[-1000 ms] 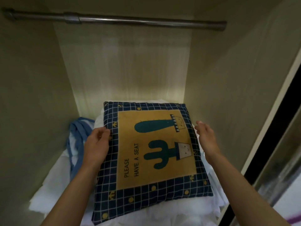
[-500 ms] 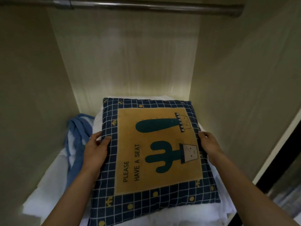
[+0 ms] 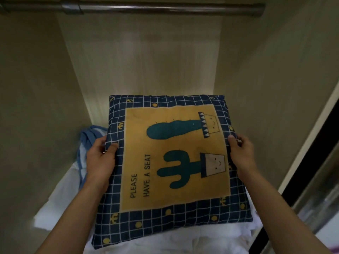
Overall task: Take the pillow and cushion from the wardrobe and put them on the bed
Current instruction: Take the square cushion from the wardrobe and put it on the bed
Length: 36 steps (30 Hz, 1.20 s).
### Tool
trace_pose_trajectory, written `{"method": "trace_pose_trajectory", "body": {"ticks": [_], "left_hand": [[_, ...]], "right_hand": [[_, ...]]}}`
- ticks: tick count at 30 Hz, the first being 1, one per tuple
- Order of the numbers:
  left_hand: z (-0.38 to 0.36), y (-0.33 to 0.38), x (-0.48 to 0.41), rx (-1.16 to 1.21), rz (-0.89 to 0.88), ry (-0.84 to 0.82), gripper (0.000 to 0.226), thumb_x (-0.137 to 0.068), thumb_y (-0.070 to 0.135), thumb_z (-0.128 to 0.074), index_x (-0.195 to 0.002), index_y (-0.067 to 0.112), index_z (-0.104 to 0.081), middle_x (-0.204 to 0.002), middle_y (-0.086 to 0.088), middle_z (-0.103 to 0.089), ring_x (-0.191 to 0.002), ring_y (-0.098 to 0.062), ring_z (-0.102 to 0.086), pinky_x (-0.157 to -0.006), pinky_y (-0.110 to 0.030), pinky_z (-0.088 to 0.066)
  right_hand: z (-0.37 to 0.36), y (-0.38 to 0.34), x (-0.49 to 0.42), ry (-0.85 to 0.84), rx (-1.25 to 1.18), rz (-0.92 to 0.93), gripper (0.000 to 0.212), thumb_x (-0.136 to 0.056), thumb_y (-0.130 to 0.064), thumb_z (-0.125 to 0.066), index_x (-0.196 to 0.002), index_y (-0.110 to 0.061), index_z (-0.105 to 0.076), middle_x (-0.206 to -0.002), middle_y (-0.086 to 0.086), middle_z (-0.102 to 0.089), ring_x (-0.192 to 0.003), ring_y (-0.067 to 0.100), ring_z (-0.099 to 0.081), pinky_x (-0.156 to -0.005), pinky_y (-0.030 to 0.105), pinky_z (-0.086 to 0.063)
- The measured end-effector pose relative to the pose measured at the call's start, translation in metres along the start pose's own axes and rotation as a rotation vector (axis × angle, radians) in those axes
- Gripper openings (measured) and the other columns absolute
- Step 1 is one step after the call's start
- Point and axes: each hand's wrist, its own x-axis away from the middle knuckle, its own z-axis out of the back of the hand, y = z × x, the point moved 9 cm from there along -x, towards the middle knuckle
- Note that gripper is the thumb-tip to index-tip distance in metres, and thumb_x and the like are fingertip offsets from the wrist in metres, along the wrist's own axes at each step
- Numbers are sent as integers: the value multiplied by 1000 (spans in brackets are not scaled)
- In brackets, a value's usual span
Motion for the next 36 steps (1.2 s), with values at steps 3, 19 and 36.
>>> {"method": "trace_pose_trajectory", "body": {"ticks": [3, 19, 36], "left_hand": [[2, 7, 5, 8, -11, -14, 27, -97, 19, -56, -121, 30, -58, -103, 5, -66, -92, -19, -67, -83, -39, -54], [8, 0, -2, 113, -56, -297, 24, -94, 21, -59, -115, 31, -62, -89, 6, -68, -76, -13, -65, -59, -30, -45], [-3, 53, 119, 162, -163, -765, 27, -94, 29, -55, -88, 55, -59, -90, 14, -70, -81, -9, -66, -64, -30, -48]], "right_hand": [[14, -15, 17, 25, -16, 31, 18, -100, -37, -52, -112, -25, -59, -97, 1, -70, -86, 19, -68, -72, 39, -56], [68, -64, 164, 385, 99, 55, 39, -99, -39, -52, -131, -17, -52, -109, 1, -66, -89, 16, -67, -65, 30, -51], [143, -102, 419, 821, 296, 54, 33, -101, -37, -47, -126, -16, -50, -93, -5, -59, -83, 12, -60, -61, 27, -46]]}}
